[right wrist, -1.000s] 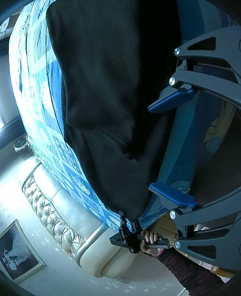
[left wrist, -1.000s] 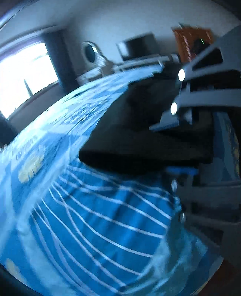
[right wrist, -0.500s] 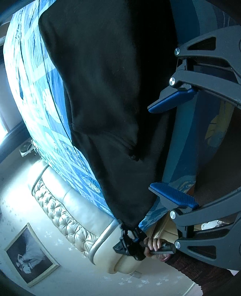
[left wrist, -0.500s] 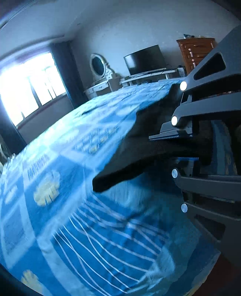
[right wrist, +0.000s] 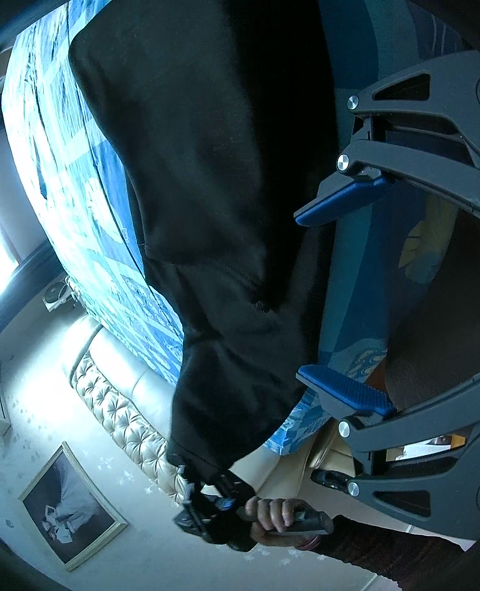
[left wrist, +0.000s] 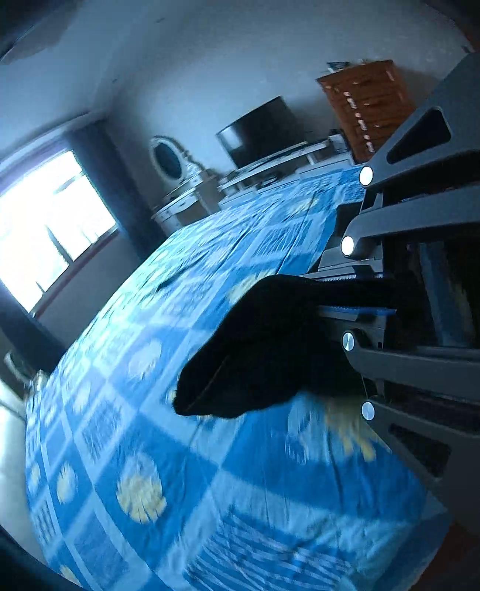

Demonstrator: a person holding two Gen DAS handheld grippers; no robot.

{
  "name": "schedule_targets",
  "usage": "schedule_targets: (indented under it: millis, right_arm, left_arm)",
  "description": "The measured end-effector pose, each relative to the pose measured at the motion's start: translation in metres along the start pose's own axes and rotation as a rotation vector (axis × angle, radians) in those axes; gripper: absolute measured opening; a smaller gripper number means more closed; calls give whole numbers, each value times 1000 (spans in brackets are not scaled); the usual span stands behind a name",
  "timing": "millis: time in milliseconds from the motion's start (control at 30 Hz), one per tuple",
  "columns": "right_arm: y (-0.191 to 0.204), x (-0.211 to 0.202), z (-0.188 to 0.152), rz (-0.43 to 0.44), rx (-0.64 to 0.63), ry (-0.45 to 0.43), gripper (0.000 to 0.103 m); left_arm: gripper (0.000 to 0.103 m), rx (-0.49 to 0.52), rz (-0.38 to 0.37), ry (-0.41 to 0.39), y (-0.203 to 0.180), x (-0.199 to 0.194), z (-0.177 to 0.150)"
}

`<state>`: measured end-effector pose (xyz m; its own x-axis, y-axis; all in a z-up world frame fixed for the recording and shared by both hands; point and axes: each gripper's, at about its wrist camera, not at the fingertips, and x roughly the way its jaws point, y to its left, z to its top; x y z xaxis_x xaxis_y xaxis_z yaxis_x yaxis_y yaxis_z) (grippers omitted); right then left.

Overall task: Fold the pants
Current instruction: 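Lift the held edge with the left gripper and fold it over the pants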

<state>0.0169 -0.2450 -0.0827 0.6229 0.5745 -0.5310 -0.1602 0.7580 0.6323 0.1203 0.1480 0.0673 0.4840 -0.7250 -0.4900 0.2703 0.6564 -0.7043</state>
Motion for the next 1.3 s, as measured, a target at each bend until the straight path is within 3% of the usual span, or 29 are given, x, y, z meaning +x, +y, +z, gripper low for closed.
schedule_targets:
  millis: [133, 267, 600, 867, 1133, 1300]
  right_arm:
    - [-2, -5, -2, 16, 16, -11, 78]
    - [-3, -9, -6, 29, 25, -17, 78]
    - [-15, -27, -7, 61, 106, -64, 78]
    - [-31, -59, -4, 34, 172, -168, 78]
    - [-47, -81, 0, 23, 223, -235, 78]
    - [-51, -86, 2, 16, 240, -253, 78]
  left_arm:
    - [9, 86, -3, 56, -43, 36, -8]
    - [9, 95, -37, 122, -73, 81, -22]
    - [9, 195, -26, 264, -122, 163, -56]
    - [10, 207, 38, 348, -121, 217, -88]
    - [12, 238, 129, 364, -119, 245, -115]
    - [24, 240, 132, 342, -121, 246, -124]
